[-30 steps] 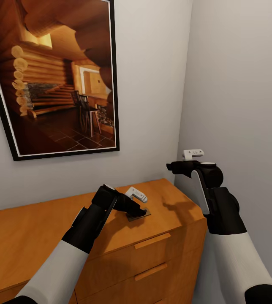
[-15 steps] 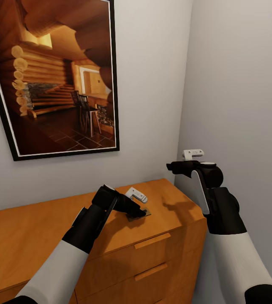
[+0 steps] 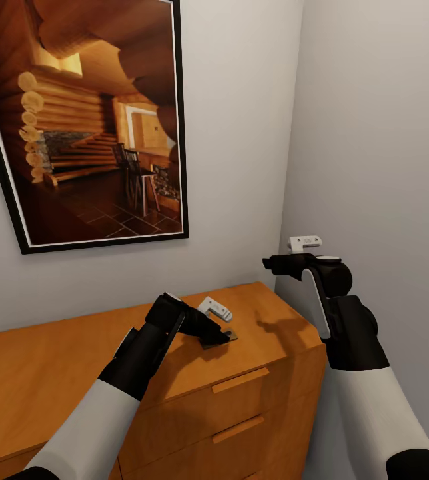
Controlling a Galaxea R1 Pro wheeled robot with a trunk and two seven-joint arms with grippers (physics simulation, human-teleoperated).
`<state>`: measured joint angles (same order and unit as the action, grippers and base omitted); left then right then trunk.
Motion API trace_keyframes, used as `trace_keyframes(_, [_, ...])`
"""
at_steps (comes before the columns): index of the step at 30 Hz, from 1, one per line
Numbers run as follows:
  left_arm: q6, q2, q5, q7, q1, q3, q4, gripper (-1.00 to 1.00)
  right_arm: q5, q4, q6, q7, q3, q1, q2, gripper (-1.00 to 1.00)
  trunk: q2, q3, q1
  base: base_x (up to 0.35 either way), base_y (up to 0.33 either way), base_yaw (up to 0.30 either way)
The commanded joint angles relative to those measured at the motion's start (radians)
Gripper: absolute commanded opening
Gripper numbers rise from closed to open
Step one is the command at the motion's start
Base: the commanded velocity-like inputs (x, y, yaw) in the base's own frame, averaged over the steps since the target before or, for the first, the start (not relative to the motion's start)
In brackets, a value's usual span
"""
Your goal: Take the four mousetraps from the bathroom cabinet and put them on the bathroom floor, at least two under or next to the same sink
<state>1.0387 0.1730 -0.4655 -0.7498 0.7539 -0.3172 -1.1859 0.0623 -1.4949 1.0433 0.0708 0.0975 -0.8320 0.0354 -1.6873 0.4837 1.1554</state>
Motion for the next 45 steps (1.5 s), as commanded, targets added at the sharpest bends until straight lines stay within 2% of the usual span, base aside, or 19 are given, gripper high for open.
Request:
trace_keyframes(1, [0.003, 0.000, -0.010, -0.010, 0.001, 0.000, -0.001, 1.00, 0.007, -0.001, 0.004, 0.007, 0.001, -0.001, 0.000, 1.00, -0.001, 0.001, 0.000, 0.000, 0.000, 0.000])
trace_keyframes(45, [-0.002, 0.000, -0.013, -0.006, 0.001, 0.000, 0.060, 1.00, 0.008, -0.001, 0.004, 0.007, 0.001, -0.001, -0.003, 1.00, -0.001, 0.001, 0.000, 0.000, 0.000, 0.000])
